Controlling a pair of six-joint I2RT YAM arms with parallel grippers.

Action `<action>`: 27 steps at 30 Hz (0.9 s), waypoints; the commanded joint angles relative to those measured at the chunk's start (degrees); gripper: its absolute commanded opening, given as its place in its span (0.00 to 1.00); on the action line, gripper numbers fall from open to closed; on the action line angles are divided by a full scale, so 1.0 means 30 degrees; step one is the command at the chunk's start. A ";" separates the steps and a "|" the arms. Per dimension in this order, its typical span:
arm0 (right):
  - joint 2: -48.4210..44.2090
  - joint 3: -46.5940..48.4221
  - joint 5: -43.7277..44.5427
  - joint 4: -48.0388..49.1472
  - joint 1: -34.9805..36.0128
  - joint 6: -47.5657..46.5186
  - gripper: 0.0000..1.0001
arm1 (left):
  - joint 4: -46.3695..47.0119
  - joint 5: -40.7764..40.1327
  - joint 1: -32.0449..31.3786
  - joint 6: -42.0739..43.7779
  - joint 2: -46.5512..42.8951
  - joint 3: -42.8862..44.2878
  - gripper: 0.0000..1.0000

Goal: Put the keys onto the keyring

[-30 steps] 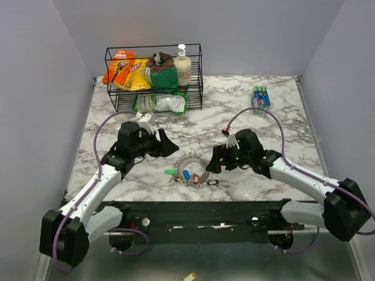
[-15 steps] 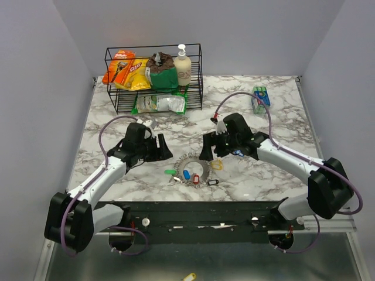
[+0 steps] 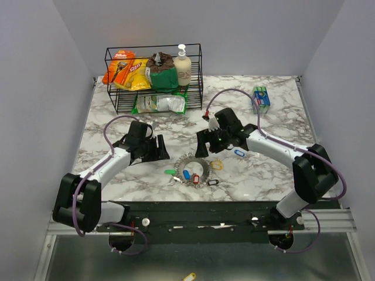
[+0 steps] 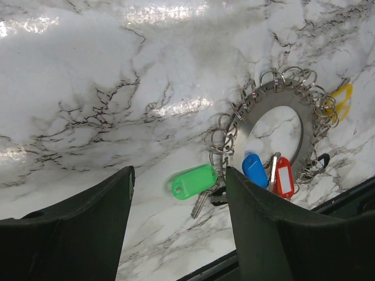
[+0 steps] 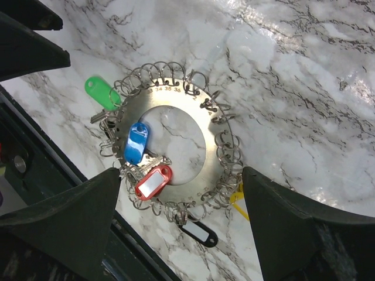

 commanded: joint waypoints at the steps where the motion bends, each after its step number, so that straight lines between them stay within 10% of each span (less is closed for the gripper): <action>1: 0.0435 0.0945 -0.0634 -0.0639 0.0097 -0.0499 0.92 | 0.0241 0.0672 0.0148 0.0687 0.0156 0.0914 0.70; 9: 0.0846 0.1121 -0.1014 -0.0377 0.0068 0.0291 0.92 | -0.1018 -0.0524 -0.0582 -0.0306 -0.2213 0.0740 0.69; 27: -0.0559 -0.2128 -0.0517 0.1264 -0.2509 0.3515 0.93 | -0.1518 -0.4336 -0.9400 -0.6106 -0.1427 0.1238 0.57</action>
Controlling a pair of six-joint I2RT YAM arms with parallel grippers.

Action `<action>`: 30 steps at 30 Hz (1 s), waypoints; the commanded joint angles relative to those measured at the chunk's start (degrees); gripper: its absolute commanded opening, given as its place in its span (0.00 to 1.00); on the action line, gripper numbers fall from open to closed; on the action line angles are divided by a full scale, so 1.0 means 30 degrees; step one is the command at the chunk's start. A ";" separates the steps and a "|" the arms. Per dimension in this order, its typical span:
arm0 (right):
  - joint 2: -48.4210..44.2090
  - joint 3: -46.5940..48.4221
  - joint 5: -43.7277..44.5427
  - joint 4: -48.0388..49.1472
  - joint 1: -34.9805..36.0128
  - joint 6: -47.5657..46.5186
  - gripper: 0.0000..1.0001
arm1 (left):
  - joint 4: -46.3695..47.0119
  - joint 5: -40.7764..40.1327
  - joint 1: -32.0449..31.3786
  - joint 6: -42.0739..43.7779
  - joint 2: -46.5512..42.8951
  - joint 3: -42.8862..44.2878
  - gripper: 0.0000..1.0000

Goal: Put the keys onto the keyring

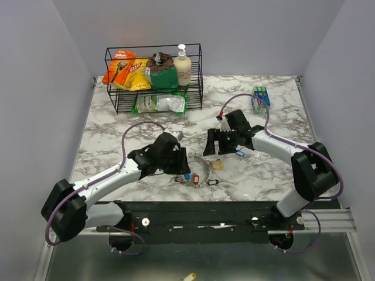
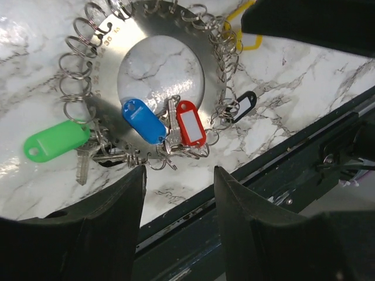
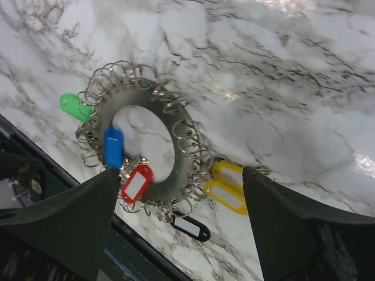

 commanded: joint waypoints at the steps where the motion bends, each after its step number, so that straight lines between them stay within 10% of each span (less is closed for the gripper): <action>1: -0.0997 -0.0739 -0.0051 0.0791 -0.0608 0.0841 0.93 | -0.0272 -0.1671 -0.1503 -0.1802 0.1131 0.0430 0.56; 30: -0.3927 -0.3669 0.0507 0.1553 -0.0667 0.0636 0.93 | -0.0448 -0.3546 -0.3704 -0.1950 0.4853 0.1132 0.27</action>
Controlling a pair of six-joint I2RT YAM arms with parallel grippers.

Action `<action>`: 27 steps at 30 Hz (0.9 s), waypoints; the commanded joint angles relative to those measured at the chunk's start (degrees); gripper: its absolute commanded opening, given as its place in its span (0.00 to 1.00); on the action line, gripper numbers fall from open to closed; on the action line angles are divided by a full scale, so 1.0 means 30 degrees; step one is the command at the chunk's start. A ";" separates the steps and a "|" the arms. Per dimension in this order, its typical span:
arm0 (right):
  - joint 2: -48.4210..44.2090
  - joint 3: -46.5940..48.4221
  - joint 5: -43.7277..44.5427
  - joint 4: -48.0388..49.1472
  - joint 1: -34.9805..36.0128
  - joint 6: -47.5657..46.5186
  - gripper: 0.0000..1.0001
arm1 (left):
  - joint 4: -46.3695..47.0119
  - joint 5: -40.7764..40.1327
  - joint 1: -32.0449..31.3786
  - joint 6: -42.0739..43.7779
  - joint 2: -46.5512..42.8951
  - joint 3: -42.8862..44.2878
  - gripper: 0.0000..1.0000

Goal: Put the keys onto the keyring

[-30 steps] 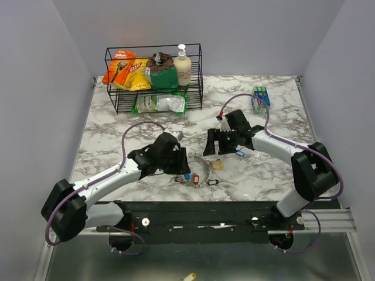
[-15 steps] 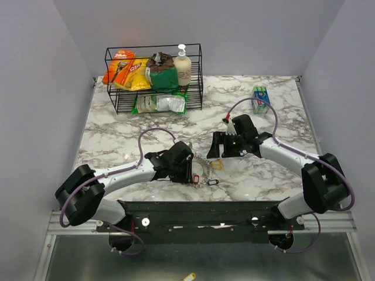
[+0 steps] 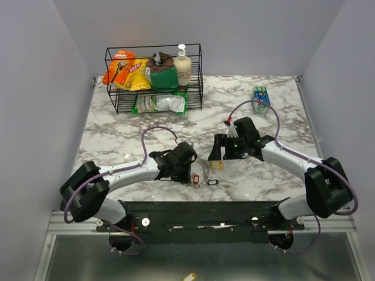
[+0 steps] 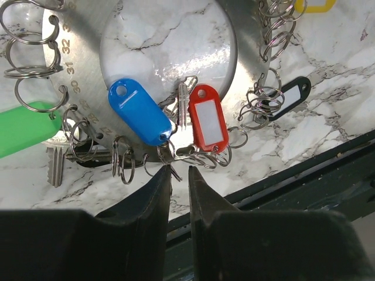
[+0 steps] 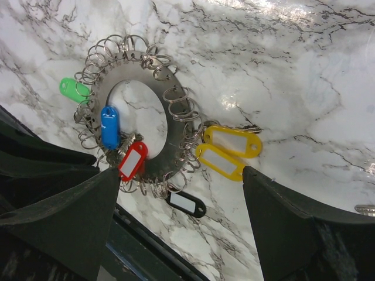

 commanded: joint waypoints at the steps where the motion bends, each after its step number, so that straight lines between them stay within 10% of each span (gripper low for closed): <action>1: -0.0438 -0.0288 0.0361 0.0482 0.0003 -0.0085 0.93 | -0.0039 -0.0661 -0.0170 0.0082 0.0336 0.0214 0.27; 27: -0.0350 -0.0552 0.0185 0.1126 0.0003 -0.0026 0.93 | -0.0830 -0.0749 -0.0317 0.0698 0.0893 0.0360 0.21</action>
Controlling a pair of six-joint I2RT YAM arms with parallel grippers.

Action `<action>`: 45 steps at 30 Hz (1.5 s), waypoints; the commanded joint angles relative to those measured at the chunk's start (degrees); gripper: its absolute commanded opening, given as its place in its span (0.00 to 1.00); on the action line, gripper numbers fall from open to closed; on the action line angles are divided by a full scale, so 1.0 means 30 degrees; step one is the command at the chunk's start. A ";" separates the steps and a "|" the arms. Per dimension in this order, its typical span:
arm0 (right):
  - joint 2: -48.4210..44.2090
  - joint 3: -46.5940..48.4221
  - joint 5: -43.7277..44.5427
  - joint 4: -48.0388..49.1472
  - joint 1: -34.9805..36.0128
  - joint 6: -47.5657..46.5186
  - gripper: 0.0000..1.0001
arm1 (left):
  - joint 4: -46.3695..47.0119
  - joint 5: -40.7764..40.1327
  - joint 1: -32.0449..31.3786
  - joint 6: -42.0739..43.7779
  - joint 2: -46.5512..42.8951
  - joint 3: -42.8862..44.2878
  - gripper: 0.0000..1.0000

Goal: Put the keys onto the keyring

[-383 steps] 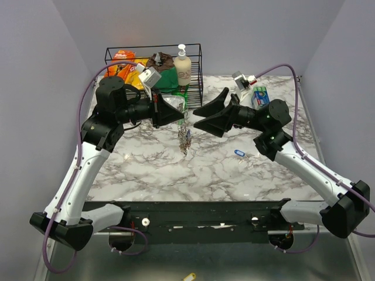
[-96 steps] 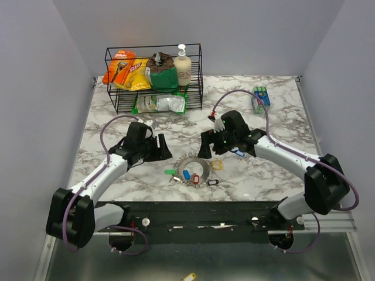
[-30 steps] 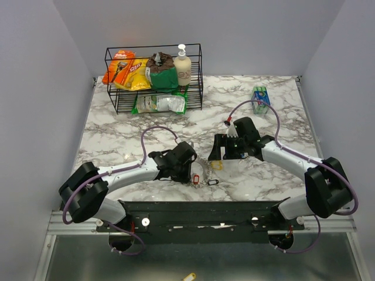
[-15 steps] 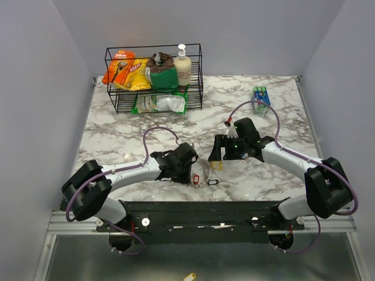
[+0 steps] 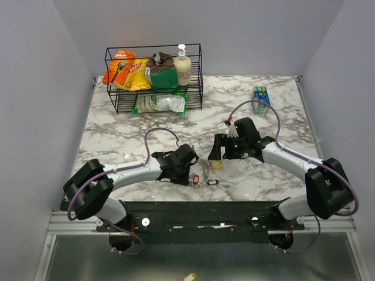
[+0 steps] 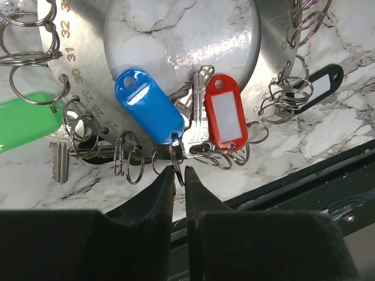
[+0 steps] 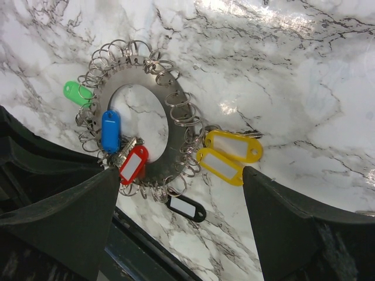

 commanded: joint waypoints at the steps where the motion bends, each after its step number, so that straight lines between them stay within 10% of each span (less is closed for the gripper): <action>1: -0.0146 -0.0203 0.0178 0.0449 0.0003 -0.0034 0.93 | -0.0305 -0.0676 -0.0106 0.0326 0.0222 0.0302 0.20; 6: -0.0175 -0.0115 0.0090 0.0478 0.0003 -0.0034 0.93 | -0.0188 -0.0647 -0.0106 0.0619 0.0340 0.0331 0.00; 45: -0.6357 0.1058 -1.0717 0.7713 0.0003 -0.3258 0.93 | -0.8506 0.0640 0.0422 1.3948 -0.5053 0.9297 0.00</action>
